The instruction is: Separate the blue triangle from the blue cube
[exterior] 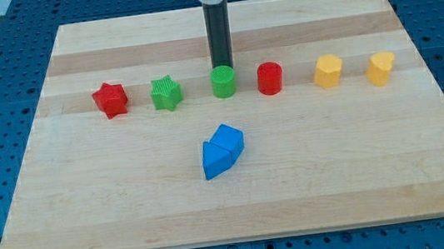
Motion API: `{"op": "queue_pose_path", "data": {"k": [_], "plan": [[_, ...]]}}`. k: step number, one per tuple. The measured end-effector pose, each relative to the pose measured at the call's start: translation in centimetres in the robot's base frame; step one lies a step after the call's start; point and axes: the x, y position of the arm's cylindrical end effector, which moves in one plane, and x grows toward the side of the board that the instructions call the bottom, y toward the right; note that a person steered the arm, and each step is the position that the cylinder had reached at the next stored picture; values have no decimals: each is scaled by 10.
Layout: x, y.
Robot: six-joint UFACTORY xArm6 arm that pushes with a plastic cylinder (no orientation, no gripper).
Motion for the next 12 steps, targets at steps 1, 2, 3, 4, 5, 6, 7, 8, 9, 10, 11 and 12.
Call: {"op": "queue_pose_path", "data": {"k": [1,2,3,4,5,6,7,8,9,10,11,12], "plan": [[2,-7],[3,-11],[5,-17],[11,-23],[6,-32],[-18,-46],[-48,-87],[-67,-150],[-58,-222],[-16,-279],[50,-287],[102,-265]]}}
